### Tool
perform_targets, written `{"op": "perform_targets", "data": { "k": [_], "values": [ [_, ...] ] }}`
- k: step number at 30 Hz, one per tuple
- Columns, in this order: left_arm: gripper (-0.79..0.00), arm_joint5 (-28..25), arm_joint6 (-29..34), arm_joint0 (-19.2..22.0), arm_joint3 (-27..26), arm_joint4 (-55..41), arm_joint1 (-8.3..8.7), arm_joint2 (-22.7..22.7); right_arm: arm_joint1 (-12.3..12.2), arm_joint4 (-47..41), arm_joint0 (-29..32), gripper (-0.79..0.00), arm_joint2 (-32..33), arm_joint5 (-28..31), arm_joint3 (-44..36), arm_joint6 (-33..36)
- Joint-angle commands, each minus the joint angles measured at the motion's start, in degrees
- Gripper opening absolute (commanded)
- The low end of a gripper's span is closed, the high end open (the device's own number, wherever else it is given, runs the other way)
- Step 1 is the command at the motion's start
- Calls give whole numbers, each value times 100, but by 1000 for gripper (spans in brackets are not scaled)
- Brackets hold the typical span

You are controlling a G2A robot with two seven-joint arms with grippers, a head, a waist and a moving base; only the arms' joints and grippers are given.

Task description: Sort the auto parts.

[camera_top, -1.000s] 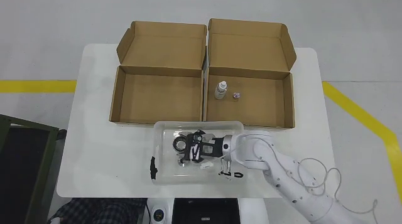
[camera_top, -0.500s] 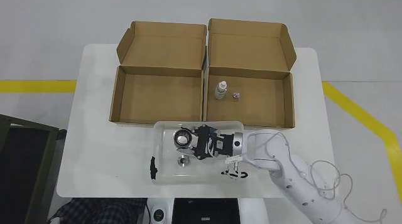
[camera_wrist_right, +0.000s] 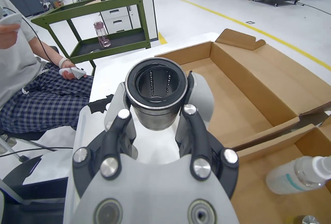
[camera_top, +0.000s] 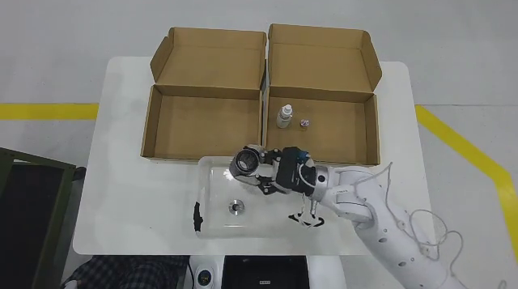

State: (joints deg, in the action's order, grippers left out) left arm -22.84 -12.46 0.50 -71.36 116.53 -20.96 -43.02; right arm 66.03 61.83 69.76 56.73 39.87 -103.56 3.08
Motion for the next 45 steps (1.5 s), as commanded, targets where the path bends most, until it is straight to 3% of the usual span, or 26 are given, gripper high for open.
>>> {"op": "perform_targets", "data": {
  "k": [1, 12, 24, 45],
  "values": [
    [0, 0, 0, 0, 0, 0, 0, 0, 5, -97, 20, -785, 36, -32, 34, -109],
    [0, 0, 0, 0, 0, 0, 0, 0, 43, -723, 47, -785, 109, 11, 198, -467],
    [0, 0, 0, 0, 0, 0, 0, 0, 79, -841, -1, -785, 239, -177, 219, -638],
    [0, 0, 0, 0, 0, 0, 0, 0, 257, 751, -562, -785, -259, -1097, 478, -365]
  ]
}}
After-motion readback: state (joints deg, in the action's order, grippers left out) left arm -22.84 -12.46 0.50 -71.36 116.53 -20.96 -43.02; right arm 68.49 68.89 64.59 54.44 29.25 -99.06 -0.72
